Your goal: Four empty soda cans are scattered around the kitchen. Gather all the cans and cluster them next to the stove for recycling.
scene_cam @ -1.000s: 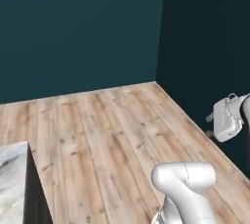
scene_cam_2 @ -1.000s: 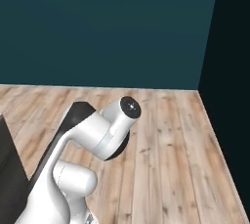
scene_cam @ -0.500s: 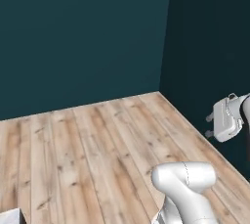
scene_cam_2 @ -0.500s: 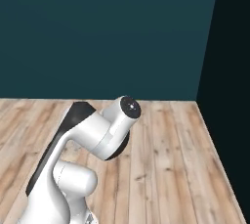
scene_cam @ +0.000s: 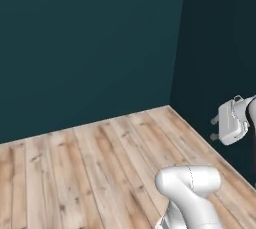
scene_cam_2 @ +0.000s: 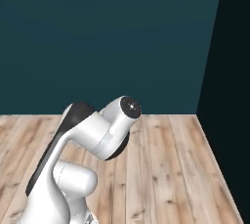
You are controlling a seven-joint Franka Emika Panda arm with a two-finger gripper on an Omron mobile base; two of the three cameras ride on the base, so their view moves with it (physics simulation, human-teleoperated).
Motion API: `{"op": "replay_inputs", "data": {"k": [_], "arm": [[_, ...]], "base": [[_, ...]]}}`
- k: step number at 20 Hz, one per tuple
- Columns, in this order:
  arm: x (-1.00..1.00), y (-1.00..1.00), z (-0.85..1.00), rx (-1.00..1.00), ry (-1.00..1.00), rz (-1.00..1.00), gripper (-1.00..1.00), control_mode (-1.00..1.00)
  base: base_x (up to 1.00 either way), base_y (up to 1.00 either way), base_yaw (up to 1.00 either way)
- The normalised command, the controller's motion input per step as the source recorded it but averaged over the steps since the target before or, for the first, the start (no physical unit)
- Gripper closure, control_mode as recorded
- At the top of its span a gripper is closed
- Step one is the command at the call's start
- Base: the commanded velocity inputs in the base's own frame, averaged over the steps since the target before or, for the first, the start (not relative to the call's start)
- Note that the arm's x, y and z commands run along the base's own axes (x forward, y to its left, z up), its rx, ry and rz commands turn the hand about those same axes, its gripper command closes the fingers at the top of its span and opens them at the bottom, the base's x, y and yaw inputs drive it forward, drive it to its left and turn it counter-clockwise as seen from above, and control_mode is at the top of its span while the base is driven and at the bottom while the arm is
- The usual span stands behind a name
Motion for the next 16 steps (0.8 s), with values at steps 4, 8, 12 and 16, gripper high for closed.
{"op": "replay_inputs", "data": {"k": [4,8,12,16], "arm": [[0.0,0.0,0.0,0.0,0.0,0.0,-1.0,1.0],[0.0,0.0,0.0,0.0,0.0,0.0,-1.0,1.0],[0.0,0.0,0.0,0.0,0.0,0.0,-1.0,1.0],[0.0,0.0,0.0,0.0,0.0,0.0,-1.0,1.0]], "base": [[0.63,-0.07,0.23],[0.14,-0.03,0.41],[0.03,-0.01,0.44],[0.0,0.0,0.47]]}}
